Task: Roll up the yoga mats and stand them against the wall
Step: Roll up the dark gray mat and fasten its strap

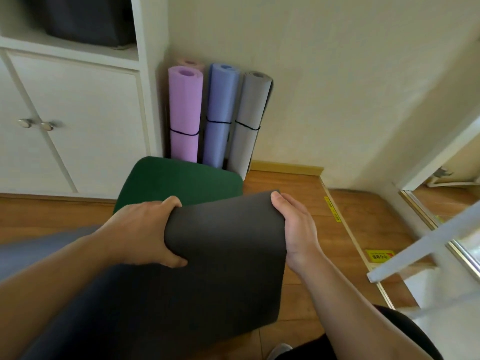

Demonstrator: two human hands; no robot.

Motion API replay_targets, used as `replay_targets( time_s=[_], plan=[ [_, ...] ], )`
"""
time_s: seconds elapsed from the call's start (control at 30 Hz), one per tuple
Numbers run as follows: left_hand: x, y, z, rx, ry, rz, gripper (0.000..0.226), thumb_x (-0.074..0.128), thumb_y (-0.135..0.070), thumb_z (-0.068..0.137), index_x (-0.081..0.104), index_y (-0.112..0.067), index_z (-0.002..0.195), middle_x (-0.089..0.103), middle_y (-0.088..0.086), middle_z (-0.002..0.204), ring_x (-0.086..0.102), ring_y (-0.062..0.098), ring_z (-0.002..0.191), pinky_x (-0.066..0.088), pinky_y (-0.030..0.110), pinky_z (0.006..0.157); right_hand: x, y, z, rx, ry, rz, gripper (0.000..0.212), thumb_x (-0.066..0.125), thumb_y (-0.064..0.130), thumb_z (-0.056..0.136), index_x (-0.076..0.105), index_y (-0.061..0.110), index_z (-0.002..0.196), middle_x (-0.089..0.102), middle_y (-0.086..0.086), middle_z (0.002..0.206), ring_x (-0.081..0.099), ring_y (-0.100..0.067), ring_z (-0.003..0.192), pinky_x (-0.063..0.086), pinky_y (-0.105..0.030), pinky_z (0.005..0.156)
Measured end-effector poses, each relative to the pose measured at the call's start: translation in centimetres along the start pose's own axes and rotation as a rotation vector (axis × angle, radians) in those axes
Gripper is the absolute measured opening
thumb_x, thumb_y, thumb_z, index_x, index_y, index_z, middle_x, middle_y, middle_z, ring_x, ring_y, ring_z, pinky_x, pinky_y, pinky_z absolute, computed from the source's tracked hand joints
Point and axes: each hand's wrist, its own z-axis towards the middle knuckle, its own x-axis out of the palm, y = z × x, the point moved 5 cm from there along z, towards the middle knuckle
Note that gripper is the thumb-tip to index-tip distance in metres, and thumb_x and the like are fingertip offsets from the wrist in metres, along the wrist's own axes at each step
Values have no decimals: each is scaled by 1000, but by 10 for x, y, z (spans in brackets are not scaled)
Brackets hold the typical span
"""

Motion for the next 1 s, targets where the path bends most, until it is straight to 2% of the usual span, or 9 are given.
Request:
replay_targets(
  time_s=[0.1, 0.2, 0.3, 0.4, 0.47, 0.57, 0.67, 0.77, 1.0],
  plan=[
    [-4, 6, 1, -27, -24, 8, 86, 69, -93, 48, 38, -45, 112, 59, -20, 99, 57, 0, 87, 52, 31, 83, 7, -15, -4, 133, 26, 121, 28, 61, 33, 105, 75, 9, 110, 75, -22, 116, 73, -30, 98, 60, -44, 89],
    [-3, 8, -2, -42, -14, 50, 84, 65, -95, 47, 38, -44, 108, 60, -19, 96, 58, 1, 84, 55, 33, 82, 10, -26, -5, 218, 80, 132, 47, 55, 40, 107, 65, -2, 125, 71, -27, 122, 71, -30, 98, 60, -41, 84],
    [2, 4, -7, -62, 37, 84, 84, 63, -96, 49, 37, -43, 109, 59, -19, 97, 57, 1, 85, 56, 32, 82, 6, -26, -1, 233, 131, -50, 42, 58, 43, 104, 64, 5, 120, 74, -17, 112, 72, -23, 95, 58, -35, 75],
    [7, -1, -9, -71, 47, 80, 85, 63, -96, 49, 37, -43, 110, 59, -18, 98, 58, 1, 86, 57, 33, 83, 0, -23, 2, 268, 239, -277, 46, 76, 47, 91, 64, 21, 127, 77, -8, 116, 73, -27, 107, 55, -39, 82],
    [7, -3, -9, -72, 43, 72, 86, 65, -95, 49, 36, -43, 111, 59, -18, 100, 58, 1, 87, 57, 33, 82, -2, -23, 3, 262, 227, -231, 51, 85, 40, 85, 67, 21, 129, 80, -5, 113, 76, -28, 106, 59, -41, 85],
    [6, -7, -11, -64, 40, 68, 91, 70, -92, 49, 33, -43, 117, 58, -18, 104, 57, 2, 90, 56, 30, 83, 1, -23, -1, 215, 147, -109, 42, 84, 28, 88, 70, 14, 125, 81, -7, 108, 79, -26, 98, 63, -41, 82],
    [6, -12, -14, -18, -21, 108, 108, 69, -95, 48, 28, -41, 133, 58, -17, 115, 59, 7, 99, 52, 29, 88, 4, -24, -5, 242, 81, -24, 36, 84, 21, 88, 72, 10, 120, 81, -11, 103, 80, -30, 93, 64, -45, 81],
    [7, -12, -14, -8, -113, 115, 121, 70, -95, 47, 27, -35, 143, 58, -13, 123, 59, 13, 108, 50, 32, 95, 7, -21, -9, 269, 54, 51, 32, 83, 15, 87, 74, 8, 117, 81, -13, 101, 80, -32, 90, 64, -43, 74],
    [9, -8, -8, -16, -148, 213, 90, 70, -89, 54, 38, -34, 118, 57, -14, 96, 57, 11, 84, 48, 30, 74, 14, -36, -11, 377, 69, 72, 39, 81, 24, 90, 69, 13, 125, 80, -13, 109, 78, -34, 101, 63, -44, 77]
  ],
)
